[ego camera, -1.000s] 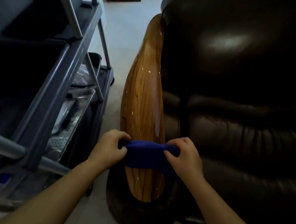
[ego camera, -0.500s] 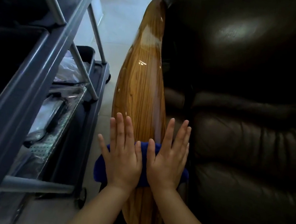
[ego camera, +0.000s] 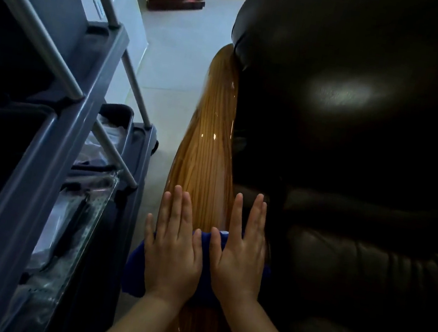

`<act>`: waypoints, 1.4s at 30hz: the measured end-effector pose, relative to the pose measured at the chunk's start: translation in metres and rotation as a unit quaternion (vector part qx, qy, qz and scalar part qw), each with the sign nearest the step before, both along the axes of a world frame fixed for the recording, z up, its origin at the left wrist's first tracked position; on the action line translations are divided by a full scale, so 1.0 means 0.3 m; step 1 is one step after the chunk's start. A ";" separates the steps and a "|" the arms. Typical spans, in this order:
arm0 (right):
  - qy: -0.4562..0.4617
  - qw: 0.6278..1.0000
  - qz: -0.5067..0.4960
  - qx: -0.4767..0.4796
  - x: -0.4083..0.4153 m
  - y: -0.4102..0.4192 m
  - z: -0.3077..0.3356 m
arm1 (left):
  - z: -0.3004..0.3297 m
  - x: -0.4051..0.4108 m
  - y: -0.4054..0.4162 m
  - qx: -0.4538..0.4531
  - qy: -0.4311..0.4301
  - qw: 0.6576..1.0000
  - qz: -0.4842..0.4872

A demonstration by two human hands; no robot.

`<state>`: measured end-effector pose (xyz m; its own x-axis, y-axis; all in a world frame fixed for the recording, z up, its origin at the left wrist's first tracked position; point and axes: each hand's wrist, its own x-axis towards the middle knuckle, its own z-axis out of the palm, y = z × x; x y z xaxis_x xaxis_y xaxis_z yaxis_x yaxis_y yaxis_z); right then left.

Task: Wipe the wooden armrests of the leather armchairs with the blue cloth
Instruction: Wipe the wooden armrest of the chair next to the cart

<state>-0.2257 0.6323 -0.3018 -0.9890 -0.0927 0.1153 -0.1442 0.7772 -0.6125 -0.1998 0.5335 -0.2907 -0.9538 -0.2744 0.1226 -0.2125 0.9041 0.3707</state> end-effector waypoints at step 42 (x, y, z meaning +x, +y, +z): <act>-0.076 0.984 0.161 -0.025 -0.818 -0.154 0.133 | 0.138 -0.799 -0.257 0.104 -0.104 0.979 -0.143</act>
<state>-0.4712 0.5861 -0.2621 -0.9156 -0.4017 -0.0186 -0.2821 0.6745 -0.6823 -0.4397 0.4566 -0.2495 -0.9937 0.0086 -0.1118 -0.0522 0.8473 0.5286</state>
